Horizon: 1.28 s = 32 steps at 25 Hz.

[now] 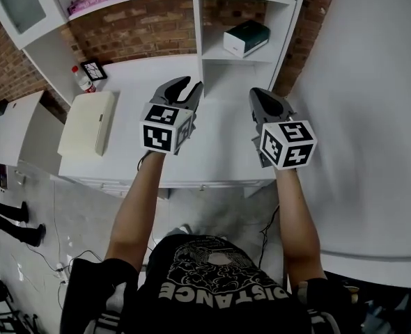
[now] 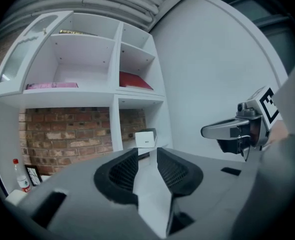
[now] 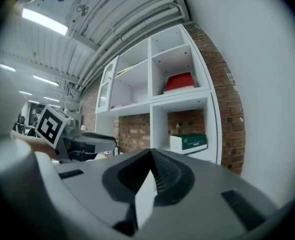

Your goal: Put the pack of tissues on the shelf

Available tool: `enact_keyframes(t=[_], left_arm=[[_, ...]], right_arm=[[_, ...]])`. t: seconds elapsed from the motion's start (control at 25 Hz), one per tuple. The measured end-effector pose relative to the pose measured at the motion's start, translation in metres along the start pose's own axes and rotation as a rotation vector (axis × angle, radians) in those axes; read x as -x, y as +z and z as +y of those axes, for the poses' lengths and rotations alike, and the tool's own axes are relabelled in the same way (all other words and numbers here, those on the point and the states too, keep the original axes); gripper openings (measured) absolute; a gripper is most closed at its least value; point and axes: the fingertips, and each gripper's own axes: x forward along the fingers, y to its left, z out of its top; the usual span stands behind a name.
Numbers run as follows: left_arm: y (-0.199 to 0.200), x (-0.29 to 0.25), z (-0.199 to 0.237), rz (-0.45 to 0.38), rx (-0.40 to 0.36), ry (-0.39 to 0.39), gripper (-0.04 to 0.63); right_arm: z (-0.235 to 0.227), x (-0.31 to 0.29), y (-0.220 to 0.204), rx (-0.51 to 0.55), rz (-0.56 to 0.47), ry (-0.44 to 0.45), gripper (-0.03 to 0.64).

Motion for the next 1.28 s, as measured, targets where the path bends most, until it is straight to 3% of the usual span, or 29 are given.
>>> enact_keyframes(t=[0.68,1.28], left_arm=[[-0.016,0.087,0.059,-0.003,-0.052,-0.014,0.006],[-0.029,0.105,0.096,-0.012,-0.019,-0.063,0.006]], right_arm=[[0.098,-0.017,-0.003,0.021,0.020,-0.028,0.003],[0.126,-0.032,0.000,0.049,0.030,-0.095,0.003]])
